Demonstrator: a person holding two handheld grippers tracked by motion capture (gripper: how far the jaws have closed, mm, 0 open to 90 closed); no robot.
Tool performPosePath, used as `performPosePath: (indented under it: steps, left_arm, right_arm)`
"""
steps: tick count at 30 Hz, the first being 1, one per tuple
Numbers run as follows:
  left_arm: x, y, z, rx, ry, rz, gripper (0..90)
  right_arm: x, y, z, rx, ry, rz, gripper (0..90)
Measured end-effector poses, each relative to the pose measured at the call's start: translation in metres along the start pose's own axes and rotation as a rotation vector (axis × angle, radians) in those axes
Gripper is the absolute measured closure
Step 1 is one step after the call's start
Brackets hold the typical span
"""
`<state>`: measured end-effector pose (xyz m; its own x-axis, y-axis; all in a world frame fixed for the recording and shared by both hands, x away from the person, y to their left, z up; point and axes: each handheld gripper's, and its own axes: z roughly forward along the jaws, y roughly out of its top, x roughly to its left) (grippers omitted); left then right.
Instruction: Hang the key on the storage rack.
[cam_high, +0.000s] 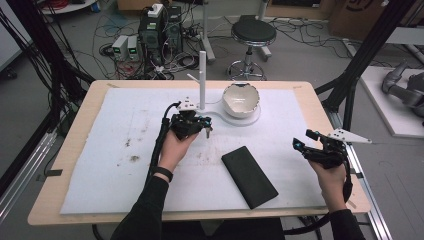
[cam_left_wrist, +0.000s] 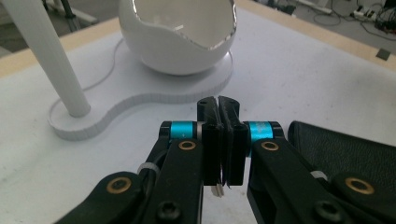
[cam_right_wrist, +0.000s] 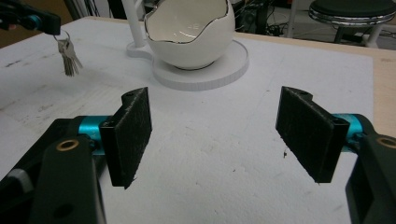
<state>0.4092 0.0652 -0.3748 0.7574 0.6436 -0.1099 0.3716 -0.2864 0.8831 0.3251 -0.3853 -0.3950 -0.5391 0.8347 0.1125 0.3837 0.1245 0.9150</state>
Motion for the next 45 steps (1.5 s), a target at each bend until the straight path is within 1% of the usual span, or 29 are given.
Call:
performPosePath:
  steps: [4,7,10,14,15,19,24,25,26,27,29,31,35,37,39,43,44,45]
  left_arm:
    - [0.003,0.011,-0.009,-0.012,-0.001,0.010,87.8]
    - [0.004,0.023,-0.018,-0.038,-0.002,0.022,87.9]
    - [0.007,0.036,-0.025,-0.055,0.006,0.032,87.9]
    - [0.012,0.051,-0.031,-0.087,0.011,0.021,87.9]
    - [0.014,0.054,-0.032,-0.093,0.011,0.013,87.9]
    - [0.021,0.069,-0.036,-0.113,0.029,0.006,87.9]
    - [0.028,0.086,-0.039,-0.129,0.054,0.004,87.9]
    - [0.030,0.089,-0.039,-0.125,0.058,0.007,87.9]
    - [0.032,0.091,-0.039,-0.137,0.068,-0.001,87.9]
    - [0.034,0.093,-0.039,-0.140,0.069,-0.009,87.9]
    - [0.038,0.097,-0.039,-0.136,0.087,-0.014,87.9]
    - [0.042,0.099,-0.039,-0.144,0.097,-0.026,87.9]
    - [0.046,0.103,-0.036,-0.151,0.099,-0.034,87.9]
    - [0.048,0.105,-0.035,-0.135,0.111,-0.031,87.9]
    - [0.050,0.105,-0.033,-0.139,0.116,-0.040,87.9]
    - [0.054,0.107,-0.032,-0.150,0.114,-0.053,87.9]
    - [0.055,0.108,-0.031,-0.145,0.121,-0.050,87.9]
    - [0.056,0.108,-0.031,-0.144,0.117,-0.051,87.9]
  right_arm:
    - [0.000,0.000,0.001,0.000,0.002,-0.006,27.6]
    - [0.001,0.000,0.001,0.002,0.003,-0.006,27.6]
    - [0.001,0.000,0.001,0.003,0.003,-0.005,27.6]
    - [0.001,0.000,0.001,0.003,0.003,-0.008,27.6]
    - [0.001,0.000,0.001,0.006,0.004,-0.006,27.7]
    - [0.001,0.000,0.001,0.004,0.004,-0.009,27.6]
    - [0.001,0.000,0.001,0.009,0.006,-0.003,27.6]
    - [0.001,-0.001,0.001,0.008,0.004,-0.005,27.6]
    - [0.001,-0.001,0.001,0.007,0.005,-0.003,27.6]
    - [0.001,-0.001,0.001,0.007,0.005,-0.003,27.6]
    - [0.000,-0.001,0.001,0.007,0.005,-0.002,27.6]
    - [0.000,-0.001,0.000,0.007,0.006,0.000,27.6]
    - [0.000,-0.001,0.001,0.005,0.006,-0.003,27.6]
    - [0.000,-0.001,0.000,0.005,0.006,-0.004,27.6]
    - [0.000,-0.001,0.000,0.005,0.007,-0.004,27.6]
    - [0.000,-0.002,0.001,0.003,0.009,-0.001,27.6]
    - [0.000,-0.002,0.001,0.006,0.009,-0.001,27.6]
    - [0.000,-0.002,0.001,0.006,0.009,-0.001,27.6]
